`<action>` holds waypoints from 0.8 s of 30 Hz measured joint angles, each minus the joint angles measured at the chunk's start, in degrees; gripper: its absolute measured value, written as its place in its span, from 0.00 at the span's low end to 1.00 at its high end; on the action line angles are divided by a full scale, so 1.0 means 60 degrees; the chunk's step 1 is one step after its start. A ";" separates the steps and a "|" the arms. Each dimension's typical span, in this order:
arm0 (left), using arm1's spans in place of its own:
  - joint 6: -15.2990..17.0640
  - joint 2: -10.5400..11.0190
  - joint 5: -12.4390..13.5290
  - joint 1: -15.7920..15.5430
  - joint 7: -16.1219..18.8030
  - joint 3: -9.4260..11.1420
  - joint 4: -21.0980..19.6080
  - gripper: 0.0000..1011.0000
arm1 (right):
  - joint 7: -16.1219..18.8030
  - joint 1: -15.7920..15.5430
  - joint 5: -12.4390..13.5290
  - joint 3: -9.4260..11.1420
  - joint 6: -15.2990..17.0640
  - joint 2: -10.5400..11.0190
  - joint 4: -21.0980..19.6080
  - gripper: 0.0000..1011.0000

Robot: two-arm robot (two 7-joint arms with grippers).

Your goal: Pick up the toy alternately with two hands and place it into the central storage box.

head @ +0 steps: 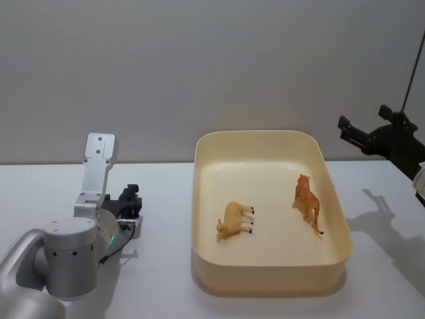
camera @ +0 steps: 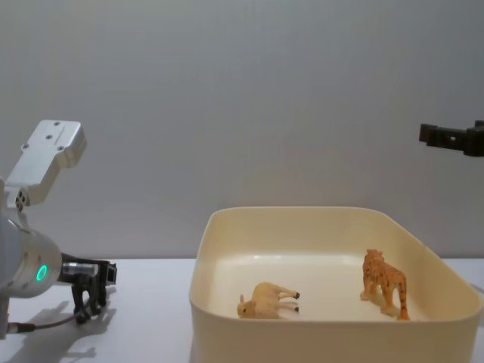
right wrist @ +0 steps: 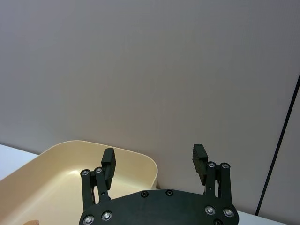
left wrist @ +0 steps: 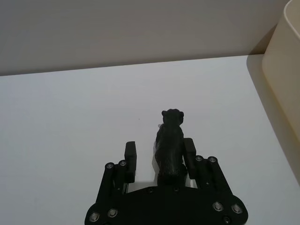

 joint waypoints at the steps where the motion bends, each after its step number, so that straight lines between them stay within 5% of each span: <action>1: 0.0001 -0.0001 -0.0002 -0.0001 0.0001 -0.0001 0.0002 0.58 | 0.0000 0.0000 0.0000 0.0000 0.0000 0.0000 0.0000 0.99; 9: 0.0006 -0.0009 -0.0011 -0.0007 0.0006 -0.0010 0.0024 0.31 | 0.0000 0.0000 0.0000 0.0000 0.0000 0.0000 0.0000 0.99; 24: -0.0752 -0.0074 0.0564 -0.0191 -0.0421 -0.0001 0.0026 0.30 | 0.0000 0.0000 0.0001 0.0000 0.0000 0.0000 0.0000 0.99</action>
